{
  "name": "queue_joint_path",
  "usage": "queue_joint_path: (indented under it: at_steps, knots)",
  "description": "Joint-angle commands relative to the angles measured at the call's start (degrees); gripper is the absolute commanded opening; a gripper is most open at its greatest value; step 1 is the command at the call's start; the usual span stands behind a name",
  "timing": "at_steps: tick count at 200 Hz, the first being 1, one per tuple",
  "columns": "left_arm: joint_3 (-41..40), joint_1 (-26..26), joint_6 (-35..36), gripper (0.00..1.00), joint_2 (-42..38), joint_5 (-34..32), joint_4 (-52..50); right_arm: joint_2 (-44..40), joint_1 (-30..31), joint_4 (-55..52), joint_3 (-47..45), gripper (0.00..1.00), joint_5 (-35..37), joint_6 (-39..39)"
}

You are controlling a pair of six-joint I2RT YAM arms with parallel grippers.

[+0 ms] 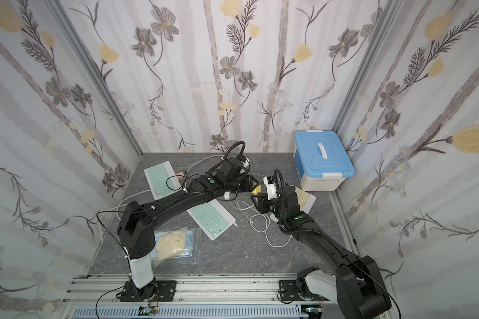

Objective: Unplug the wireless keyboard
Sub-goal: Remove the power cord from the plug.

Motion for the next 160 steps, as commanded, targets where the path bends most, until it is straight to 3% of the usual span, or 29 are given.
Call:
queue_joint_path:
  at_steps: [1,25,74,103,160]
  knots:
    - [0.78,0.05,1.04,0.00,-0.99,-1.54,0.16,-0.24,-1.00,4.18,0.16,0.49,-2.77,1.89]
    - [1.89,0.08,1.22,0.00,-1.10,-2.34,-1.41,-0.03,-3.56,8.08,-1.04,0.46,-8.87,3.97]
    - [4.47,0.04,1.66,0.00,-0.97,-2.77,-3.99,3.03,-4.10,13.74,-0.39,0.37,-14.63,6.47]
    - [5.50,0.04,2.10,0.00,-0.90,-3.14,-5.64,4.37,-4.12,15.11,0.56,0.26,-14.54,7.94]
    - [5.71,0.05,2.93,0.00,-0.71,-3.84,-6.54,5.10,-4.10,16.00,1.89,0.19,-14.71,8.99]
